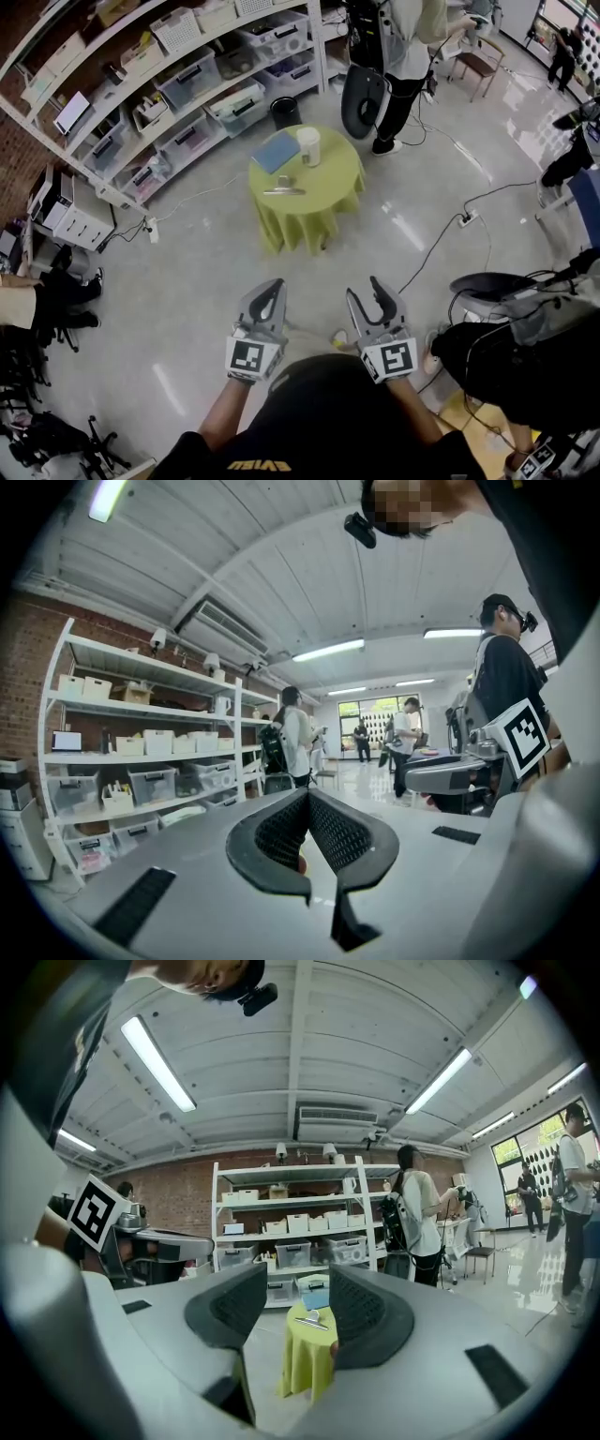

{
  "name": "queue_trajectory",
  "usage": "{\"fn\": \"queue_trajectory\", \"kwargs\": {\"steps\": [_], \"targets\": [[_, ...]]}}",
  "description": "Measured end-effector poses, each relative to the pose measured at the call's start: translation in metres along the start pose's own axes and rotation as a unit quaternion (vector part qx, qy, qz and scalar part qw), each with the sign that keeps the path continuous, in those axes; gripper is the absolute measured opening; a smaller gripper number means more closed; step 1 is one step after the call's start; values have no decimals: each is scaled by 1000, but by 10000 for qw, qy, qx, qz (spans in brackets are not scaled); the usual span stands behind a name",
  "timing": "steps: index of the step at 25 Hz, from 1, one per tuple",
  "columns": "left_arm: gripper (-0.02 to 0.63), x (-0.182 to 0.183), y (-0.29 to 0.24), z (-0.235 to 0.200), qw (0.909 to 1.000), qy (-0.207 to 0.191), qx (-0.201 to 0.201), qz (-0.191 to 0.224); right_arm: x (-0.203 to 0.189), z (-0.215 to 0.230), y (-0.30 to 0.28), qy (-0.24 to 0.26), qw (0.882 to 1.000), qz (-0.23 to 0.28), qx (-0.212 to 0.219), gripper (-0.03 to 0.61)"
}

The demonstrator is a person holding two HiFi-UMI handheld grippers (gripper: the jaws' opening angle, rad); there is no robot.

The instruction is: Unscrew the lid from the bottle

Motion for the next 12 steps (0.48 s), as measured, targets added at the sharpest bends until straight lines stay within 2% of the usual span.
{"fn": "queue_trajectory", "kwargs": {"steps": [1,4,5,9,12], "targets": [[17,0,0,2,10000,-2,-11,24,-1,1,1,-32,10000,-19,-17,220],[17,3,-5,8,9998,-8,-66,203,0,7,1,-161,9999,3,-38,375],[17,4,-7,9,9998,-37,-67,190,1,10,1,-211,9998,-1,-66,399],[17,13,-17,7,9996,-235,-91,112,3,19,-1,-383,9991,-58,-176,417],[17,11,-17,5,9997,-190,-75,122,-5,17,-3,-480,9986,-165,-170,417]]}}
Point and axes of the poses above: the fingertips, and each gripper's own axes: y backward along the fingers, z to its right, x out of its top, the point moved 5 cm from there along y, backward along the fingers, and after that the axes turned 15 degrees about z, right-handed, at the moved point
